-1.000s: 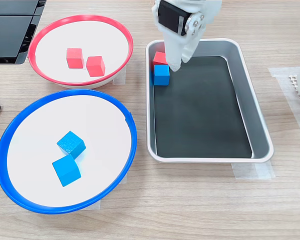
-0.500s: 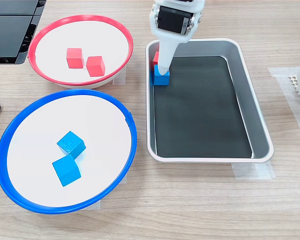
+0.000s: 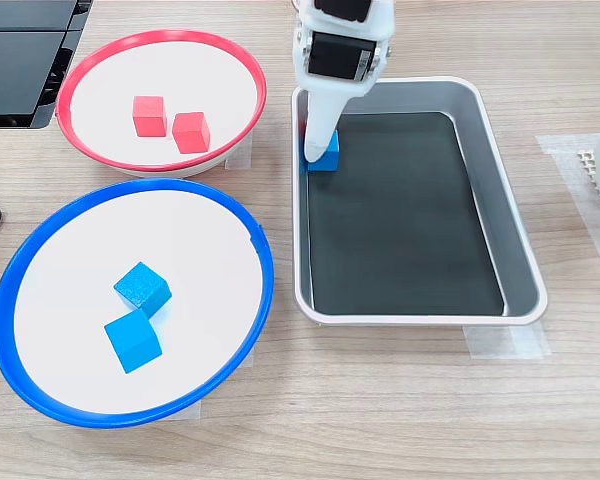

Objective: Move six blocks tray to matching dishes

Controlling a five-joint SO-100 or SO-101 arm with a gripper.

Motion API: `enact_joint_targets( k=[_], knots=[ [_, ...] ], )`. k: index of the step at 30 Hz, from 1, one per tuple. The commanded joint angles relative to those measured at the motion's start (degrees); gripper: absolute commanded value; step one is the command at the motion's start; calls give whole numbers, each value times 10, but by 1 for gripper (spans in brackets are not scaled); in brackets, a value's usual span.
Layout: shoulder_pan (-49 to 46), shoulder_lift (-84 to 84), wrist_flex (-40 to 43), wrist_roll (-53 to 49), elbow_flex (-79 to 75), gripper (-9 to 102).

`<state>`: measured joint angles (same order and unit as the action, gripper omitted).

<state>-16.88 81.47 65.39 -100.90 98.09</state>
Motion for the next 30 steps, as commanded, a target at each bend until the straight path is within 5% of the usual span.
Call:
enact_joint_targets(
  k=[1, 24, 30],
  knots=[
    [-3, 0, -18, -7, 8, 19],
    [17, 8, 1, -25, 13, 19],
    [29, 13, 12, -47, 33, 1]
  ],
)
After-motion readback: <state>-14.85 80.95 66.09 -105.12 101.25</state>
